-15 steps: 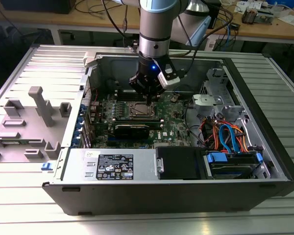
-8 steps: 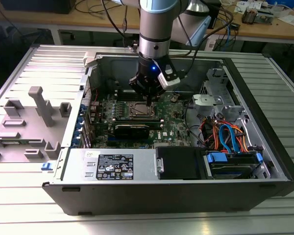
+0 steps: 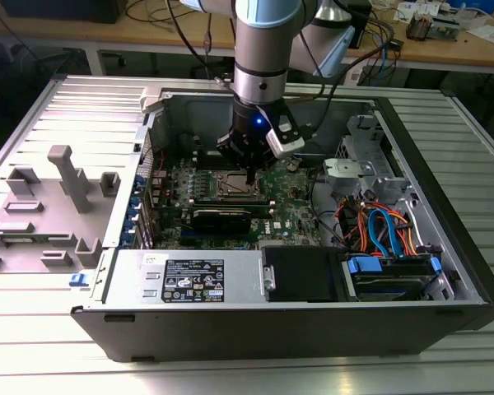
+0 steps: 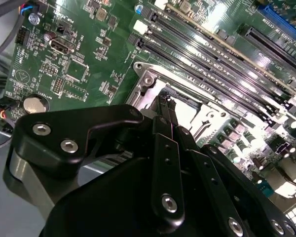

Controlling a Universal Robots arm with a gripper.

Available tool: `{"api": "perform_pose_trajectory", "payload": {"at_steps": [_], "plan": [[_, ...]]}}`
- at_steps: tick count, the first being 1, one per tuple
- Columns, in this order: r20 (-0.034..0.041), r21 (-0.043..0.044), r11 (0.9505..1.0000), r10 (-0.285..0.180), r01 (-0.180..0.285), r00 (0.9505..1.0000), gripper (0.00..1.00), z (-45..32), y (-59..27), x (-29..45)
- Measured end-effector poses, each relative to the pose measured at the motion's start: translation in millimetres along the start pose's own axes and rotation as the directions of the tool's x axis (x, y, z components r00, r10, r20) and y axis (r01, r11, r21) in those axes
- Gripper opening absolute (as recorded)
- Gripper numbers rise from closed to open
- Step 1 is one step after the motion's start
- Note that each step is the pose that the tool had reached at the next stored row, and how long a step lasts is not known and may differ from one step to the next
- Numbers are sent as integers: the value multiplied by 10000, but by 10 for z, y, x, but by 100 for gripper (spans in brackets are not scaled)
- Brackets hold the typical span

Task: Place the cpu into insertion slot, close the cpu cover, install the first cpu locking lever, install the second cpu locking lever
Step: 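Install the second cpu locking lever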

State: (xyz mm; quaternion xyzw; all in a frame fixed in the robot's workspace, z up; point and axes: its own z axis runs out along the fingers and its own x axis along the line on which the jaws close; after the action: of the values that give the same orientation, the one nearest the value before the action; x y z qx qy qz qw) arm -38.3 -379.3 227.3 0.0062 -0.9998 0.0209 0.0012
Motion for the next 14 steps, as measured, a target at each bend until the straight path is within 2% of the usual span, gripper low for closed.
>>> {"api": "perform_pose_trajectory", "payload": {"at_steps": [7,11,14], "plan": [[1,-2,10000,-2,2,10000,11,-96,-7,-1],[1,-1,10000,-3,3,10000,11,-95,-114,1],[7,-1,9999,-164,164,9999,11,-94,-139,2]]}}
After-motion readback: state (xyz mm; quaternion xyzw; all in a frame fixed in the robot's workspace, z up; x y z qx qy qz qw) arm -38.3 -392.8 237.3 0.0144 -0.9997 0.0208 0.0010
